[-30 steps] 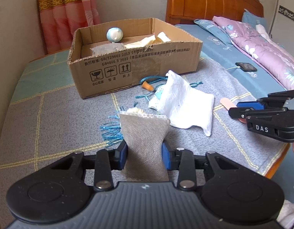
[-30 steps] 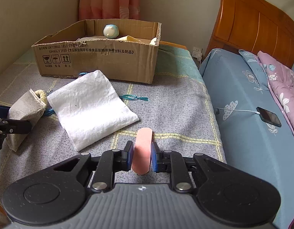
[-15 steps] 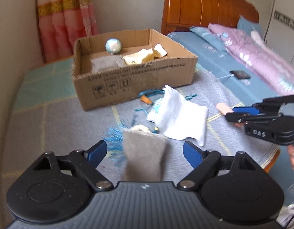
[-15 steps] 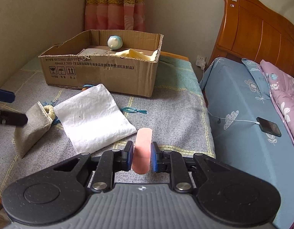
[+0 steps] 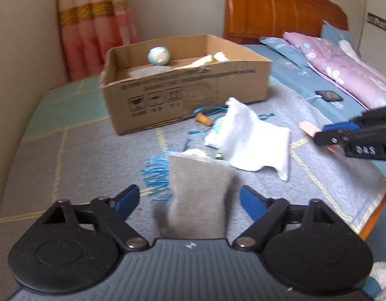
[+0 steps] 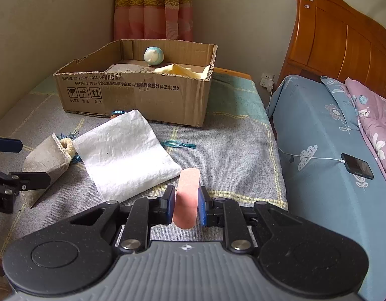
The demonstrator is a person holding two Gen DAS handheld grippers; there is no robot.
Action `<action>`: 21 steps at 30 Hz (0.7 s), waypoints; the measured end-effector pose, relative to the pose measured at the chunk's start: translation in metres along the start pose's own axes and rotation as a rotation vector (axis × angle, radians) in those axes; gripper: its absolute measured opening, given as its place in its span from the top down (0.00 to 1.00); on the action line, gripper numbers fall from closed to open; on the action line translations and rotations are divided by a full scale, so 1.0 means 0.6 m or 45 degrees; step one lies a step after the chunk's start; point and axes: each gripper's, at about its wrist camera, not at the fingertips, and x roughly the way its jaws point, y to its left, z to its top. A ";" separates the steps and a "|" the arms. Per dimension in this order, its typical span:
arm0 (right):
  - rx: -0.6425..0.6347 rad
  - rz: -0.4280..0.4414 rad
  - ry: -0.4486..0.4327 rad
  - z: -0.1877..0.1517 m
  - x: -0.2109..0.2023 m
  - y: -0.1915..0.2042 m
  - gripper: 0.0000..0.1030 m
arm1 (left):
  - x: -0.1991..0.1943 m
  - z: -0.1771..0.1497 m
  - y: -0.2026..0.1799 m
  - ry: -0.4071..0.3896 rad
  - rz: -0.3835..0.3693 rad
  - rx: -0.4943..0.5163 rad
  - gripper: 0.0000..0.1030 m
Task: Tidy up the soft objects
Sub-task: 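Carry the grey pouch into the box and open the left gripper while the right gripper carries the pink strip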
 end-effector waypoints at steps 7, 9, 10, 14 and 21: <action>0.004 0.007 -0.005 0.000 0.000 -0.003 0.78 | 0.014 0.001 -0.022 0.023 0.052 0.088 0.45; 0.001 0.008 -0.004 -0.001 0.000 -0.002 0.78 | 0.014 0.001 -0.023 0.029 0.062 0.090 0.56; 0.001 0.008 -0.005 -0.001 -0.001 -0.002 0.78 | 0.012 0.001 -0.022 0.028 0.063 0.088 0.59; 0.000 0.011 -0.010 0.000 -0.002 -0.003 0.78 | 0.005 0.006 -0.014 0.037 0.039 0.063 0.67; -0.007 0.015 -0.013 0.001 -0.005 -0.004 0.78 | -0.026 0.028 0.014 0.039 -0.052 0.016 0.69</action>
